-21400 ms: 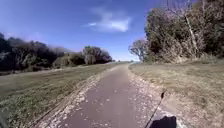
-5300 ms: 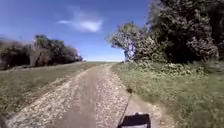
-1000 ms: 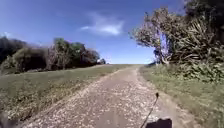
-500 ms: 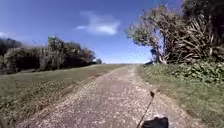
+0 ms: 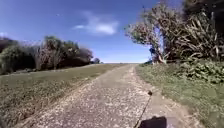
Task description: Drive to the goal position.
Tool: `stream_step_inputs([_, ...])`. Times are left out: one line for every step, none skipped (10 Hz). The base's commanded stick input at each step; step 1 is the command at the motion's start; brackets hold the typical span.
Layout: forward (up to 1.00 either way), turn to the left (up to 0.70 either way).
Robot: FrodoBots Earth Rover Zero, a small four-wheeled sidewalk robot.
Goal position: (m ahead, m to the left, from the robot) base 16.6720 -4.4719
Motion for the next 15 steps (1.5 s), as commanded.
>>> stream_step_inputs([0.5,0.0])
stream_step_inputs([0.5,0.0])
stream_step_inputs([0.5,0.0])
stream_step_inputs([0.5,0.0])
stream_step_inputs([0.5,0.0])
stream_step_inputs([0.5,0.0])
stream_step_inputs([0.5,0.0])
stream_step_inputs([0.5,0.0])
stream_step_inputs([0.5,0.0])
stream_step_inputs([0.5,0.0])
stream_step_inputs([0.5,0.0])
stream_step_inputs([0.5,0.0])
stream_step_inputs([0.5,0.0])
stream_step_inputs([0.5,0.0])
stream_step_inputs([0.5,0.0])
